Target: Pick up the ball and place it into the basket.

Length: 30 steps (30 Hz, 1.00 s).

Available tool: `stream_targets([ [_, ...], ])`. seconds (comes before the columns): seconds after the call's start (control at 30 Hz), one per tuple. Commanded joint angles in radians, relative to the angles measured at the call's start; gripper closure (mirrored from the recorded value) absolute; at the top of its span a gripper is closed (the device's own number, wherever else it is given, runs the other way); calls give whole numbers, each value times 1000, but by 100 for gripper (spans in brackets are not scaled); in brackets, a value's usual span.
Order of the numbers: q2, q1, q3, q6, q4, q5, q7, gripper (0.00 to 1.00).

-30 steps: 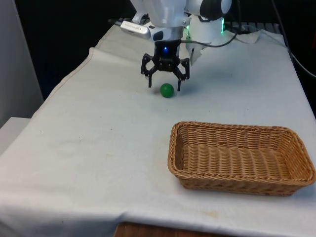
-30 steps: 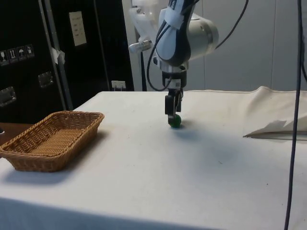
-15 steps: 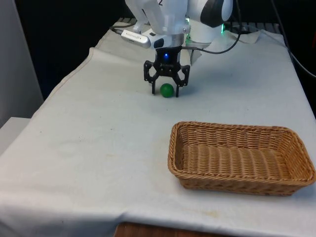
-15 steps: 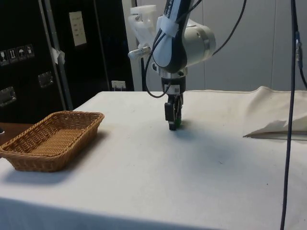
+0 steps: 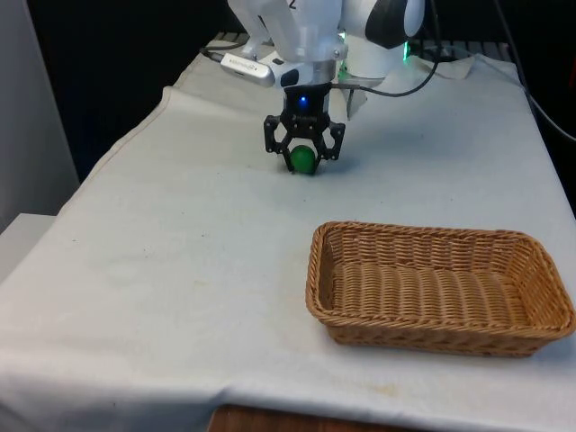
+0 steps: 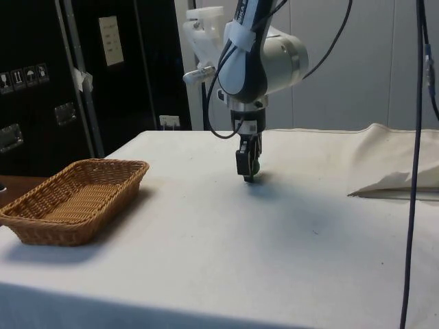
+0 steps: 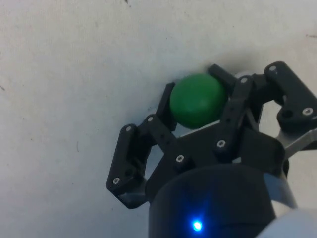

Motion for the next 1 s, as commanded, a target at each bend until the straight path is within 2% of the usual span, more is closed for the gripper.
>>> stream_targets([
  [0.0,-17,2,-3,-3,-4,-1,-1,100],
  [0.03,-2,0,0,1,0,0,0,100],
  [0.17,-48,18,-22,-9,-13,-17,17,100],
  [0.27,-72,23,-26,-9,-20,-25,26,100],
  [0.3,-72,6,-4,-3,-17,-5,7,100],
  [0.33,-79,24,-26,-9,-22,-27,29,100],
  [0.53,-127,32,-30,-8,-31,-42,47,100],
  [0.57,-135,14,-5,-3,-31,-12,20,100],
  [0.6,-132,33,-30,-7,-32,-43,49,100],
  [0.67,-151,36,-30,-9,-31,-55,62,100],
  [0.87,-191,39,-24,-15,-21,-93,100,100],
  [0.9,-194,25,-4,-4,-27,-64,73,100],
  [0.93,-196,40,-23,-15,-19,-99,105,100],
  [0.97,-201,40,-22,-16,-17,-104,111,100],
])
